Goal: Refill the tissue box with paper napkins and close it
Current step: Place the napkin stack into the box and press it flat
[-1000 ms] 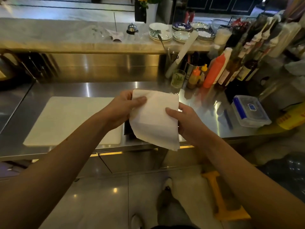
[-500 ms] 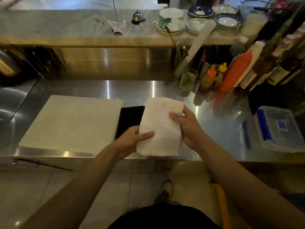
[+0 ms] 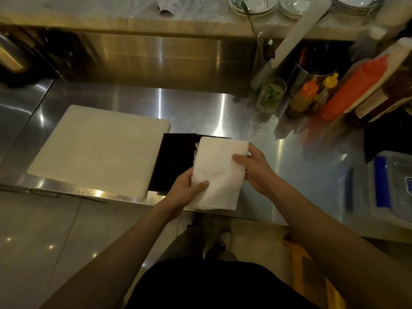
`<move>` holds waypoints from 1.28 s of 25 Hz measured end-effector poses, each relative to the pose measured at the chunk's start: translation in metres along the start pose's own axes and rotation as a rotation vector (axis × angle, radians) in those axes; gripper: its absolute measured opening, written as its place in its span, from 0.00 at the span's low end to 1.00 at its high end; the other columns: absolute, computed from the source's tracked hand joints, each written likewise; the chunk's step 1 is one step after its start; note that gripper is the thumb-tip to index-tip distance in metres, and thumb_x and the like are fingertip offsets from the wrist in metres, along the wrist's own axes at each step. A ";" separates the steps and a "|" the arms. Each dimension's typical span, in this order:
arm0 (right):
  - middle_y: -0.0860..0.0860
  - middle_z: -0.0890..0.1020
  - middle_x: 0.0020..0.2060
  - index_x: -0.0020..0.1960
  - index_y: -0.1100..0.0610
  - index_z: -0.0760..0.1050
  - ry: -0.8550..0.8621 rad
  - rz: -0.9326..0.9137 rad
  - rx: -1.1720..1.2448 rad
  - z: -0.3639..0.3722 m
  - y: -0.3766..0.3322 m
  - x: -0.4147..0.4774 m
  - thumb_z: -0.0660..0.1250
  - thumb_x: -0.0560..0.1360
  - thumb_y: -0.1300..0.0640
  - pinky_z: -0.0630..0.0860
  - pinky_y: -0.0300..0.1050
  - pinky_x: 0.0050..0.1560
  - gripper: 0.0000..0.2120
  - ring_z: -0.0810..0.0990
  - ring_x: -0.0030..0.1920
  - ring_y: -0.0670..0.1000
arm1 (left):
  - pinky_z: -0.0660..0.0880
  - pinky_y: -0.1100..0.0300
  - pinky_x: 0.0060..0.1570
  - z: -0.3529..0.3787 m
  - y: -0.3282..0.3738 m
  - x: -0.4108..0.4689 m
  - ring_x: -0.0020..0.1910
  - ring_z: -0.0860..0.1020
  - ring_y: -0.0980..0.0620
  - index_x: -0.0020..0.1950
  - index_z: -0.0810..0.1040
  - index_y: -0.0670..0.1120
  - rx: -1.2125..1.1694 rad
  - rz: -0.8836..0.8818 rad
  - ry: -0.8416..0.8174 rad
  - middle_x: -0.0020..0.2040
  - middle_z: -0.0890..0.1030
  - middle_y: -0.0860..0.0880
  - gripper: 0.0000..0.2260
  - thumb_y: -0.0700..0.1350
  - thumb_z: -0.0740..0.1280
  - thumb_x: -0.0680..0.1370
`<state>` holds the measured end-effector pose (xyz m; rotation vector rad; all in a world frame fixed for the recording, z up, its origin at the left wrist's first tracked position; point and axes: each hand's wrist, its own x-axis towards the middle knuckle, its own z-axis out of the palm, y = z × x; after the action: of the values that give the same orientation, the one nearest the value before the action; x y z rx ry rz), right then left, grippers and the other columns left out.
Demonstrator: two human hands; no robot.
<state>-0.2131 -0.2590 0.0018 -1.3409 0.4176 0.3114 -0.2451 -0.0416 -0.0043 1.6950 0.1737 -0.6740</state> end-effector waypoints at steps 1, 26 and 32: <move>0.47 0.83 0.47 0.52 0.44 0.78 -0.002 0.000 -0.028 0.002 -0.001 0.006 0.66 0.76 0.63 0.82 0.48 0.39 0.14 0.84 0.46 0.50 | 0.77 0.51 0.58 -0.001 -0.001 0.003 0.61 0.76 0.50 0.68 0.70 0.52 0.001 0.009 0.005 0.62 0.77 0.51 0.20 0.46 0.69 0.77; 0.49 0.75 0.41 0.50 0.53 0.67 0.404 -0.268 -1.058 0.047 0.033 0.068 0.63 0.78 0.53 0.68 0.43 0.39 0.06 0.75 0.40 0.51 | 0.71 0.60 0.58 -0.040 -0.013 0.053 0.56 0.74 0.54 0.79 0.54 0.49 0.390 0.238 0.041 0.67 0.75 0.45 0.33 0.43 0.67 0.79; 0.56 0.74 0.54 0.62 0.59 0.68 0.390 -0.252 -1.124 0.044 0.042 0.070 0.61 0.79 0.52 0.73 0.49 0.46 0.15 0.77 0.49 0.57 | 0.77 0.47 0.58 -0.032 -0.014 0.051 0.54 0.79 0.46 0.80 0.48 0.53 0.468 0.236 0.120 0.62 0.78 0.43 0.36 0.43 0.66 0.79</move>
<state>-0.1650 -0.2092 -0.0592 -2.5541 0.3940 0.0445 -0.1993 -0.0208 -0.0402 2.1651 -0.1098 -0.4564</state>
